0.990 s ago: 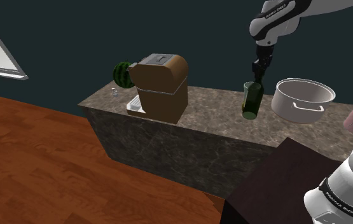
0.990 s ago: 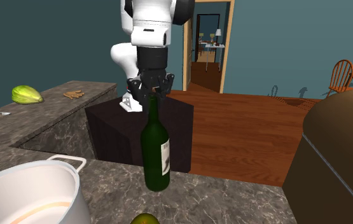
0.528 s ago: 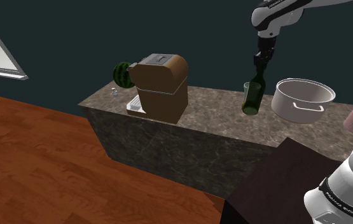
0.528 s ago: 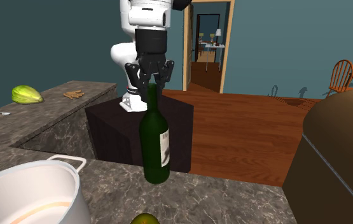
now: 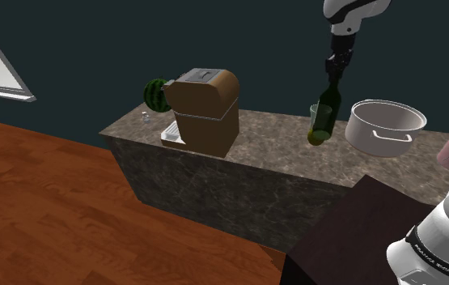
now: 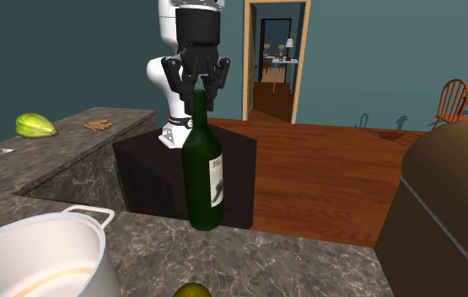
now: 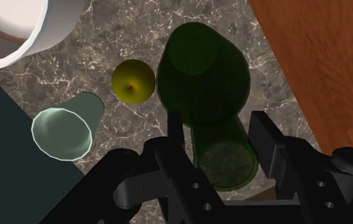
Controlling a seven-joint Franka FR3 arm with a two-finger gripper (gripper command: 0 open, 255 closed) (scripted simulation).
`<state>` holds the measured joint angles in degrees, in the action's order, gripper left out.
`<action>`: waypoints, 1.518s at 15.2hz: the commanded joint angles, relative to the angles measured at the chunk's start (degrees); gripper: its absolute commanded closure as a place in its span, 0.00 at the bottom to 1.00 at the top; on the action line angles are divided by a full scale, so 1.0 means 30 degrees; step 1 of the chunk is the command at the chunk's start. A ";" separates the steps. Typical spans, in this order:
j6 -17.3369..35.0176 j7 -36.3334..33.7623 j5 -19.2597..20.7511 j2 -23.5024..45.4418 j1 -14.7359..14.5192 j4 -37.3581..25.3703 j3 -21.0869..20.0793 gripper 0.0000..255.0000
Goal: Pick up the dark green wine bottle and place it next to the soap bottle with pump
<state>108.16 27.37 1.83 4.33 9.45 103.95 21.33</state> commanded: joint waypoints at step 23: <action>-0.6393 0.0433 -0.0277 0.0653 0.0164 -0.7018 0.0095 1.00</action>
<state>89.99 28.59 1.05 6.14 9.90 84.06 21.60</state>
